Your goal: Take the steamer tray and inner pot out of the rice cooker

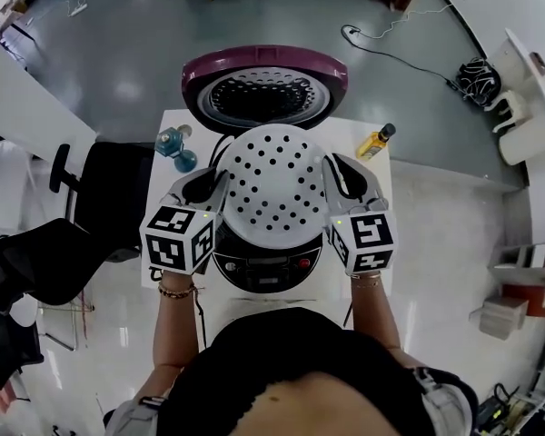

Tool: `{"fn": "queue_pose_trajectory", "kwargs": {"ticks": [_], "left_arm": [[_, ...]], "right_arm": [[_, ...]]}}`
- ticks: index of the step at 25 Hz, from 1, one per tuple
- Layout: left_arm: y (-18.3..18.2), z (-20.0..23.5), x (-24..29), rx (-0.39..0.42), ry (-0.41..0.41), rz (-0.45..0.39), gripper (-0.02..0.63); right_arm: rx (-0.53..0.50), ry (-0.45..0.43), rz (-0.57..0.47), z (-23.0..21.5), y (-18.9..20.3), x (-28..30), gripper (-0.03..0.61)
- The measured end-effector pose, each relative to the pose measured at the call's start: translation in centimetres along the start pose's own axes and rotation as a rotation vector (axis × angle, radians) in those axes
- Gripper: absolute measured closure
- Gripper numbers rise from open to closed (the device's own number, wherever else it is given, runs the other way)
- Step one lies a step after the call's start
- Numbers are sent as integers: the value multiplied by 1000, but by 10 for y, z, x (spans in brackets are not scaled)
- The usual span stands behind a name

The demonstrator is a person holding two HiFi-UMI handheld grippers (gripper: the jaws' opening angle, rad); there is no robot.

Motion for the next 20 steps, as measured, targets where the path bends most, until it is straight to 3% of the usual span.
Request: {"fn": "queue_pose_trajectory", "kwargs": {"ticks": [6,16,20], "left_arm": [[-14,-50,8,-14,140,-72,577],[8,-132,41,-30,391,-37,575],[14,-147,44,-129,457,-46,563]], "right_arm": [[199,46,-59,-38,-4,-49,543],[413,212,-43,-83,32,-153,546],[496,263,-32,-84,50,-180,548]]}}
Point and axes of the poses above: the fingertips, and each gripper's own axes: x forward along the fingers, z to its left, y out of its underside, the point moved 5 cm from there along -x, backward along the fingers, and after that the axes turned 14 degrees about -z, right-handed, at the moved point
